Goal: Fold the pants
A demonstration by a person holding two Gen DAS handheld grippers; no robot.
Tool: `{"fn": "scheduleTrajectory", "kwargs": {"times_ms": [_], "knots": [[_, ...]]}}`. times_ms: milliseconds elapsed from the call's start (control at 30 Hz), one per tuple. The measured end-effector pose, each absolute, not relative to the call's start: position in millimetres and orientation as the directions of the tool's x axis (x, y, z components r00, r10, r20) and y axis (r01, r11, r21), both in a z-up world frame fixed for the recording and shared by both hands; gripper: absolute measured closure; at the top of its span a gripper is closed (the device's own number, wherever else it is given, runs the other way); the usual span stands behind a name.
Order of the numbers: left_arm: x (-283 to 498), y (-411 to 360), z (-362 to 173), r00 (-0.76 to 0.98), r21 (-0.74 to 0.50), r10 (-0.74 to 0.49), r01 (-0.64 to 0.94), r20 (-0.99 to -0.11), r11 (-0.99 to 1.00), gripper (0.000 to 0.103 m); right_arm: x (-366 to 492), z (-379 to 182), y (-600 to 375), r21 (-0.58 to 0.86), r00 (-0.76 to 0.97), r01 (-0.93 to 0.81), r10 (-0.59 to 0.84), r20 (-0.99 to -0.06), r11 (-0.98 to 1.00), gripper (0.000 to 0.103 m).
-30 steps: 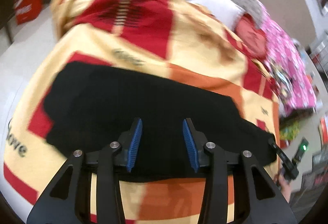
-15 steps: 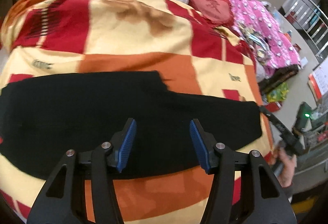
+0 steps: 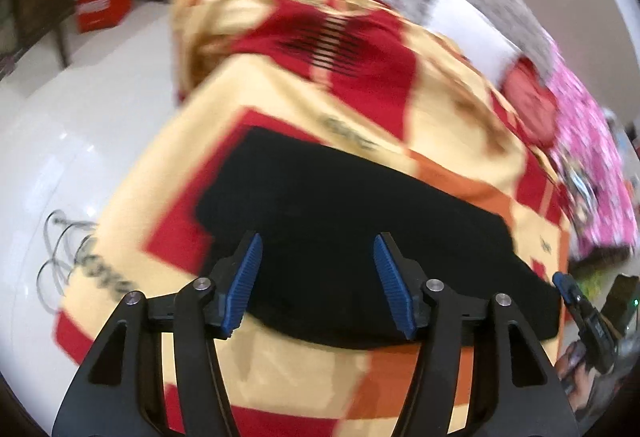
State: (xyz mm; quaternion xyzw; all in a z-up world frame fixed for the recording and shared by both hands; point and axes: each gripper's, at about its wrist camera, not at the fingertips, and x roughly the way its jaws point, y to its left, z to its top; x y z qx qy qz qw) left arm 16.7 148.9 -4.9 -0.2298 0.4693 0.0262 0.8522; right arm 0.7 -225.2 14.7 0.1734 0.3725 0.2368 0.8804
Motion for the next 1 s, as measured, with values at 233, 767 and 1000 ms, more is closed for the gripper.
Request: {"fn": "scheduleTrajectory", "kwargs": {"times_ms": [233, 767, 1000], "knots": [[7, 191, -23, 0.548, -0.403, -0.168, -0.342, -0.819, 0.849, 0.045, 54, -19, -135, 0.386, 0.468, -0.408, 0.553, -0.690, 0.827, 0.061], [30, 200, -42, 0.536, -0.470, -0.229, -0.369, -0.812, 0.801, 0.045, -9, 12, -87, 0.298, 0.435, -0.624, 0.638, -0.635, 0.722, 0.058], [36, 185, -35, 0.557, -0.436, -0.207, -0.319, -0.805, 0.841, 0.046, -36, -16, -19, 0.155, 0.355, -0.766, 0.612, -0.707, 0.623, 0.058]]}}
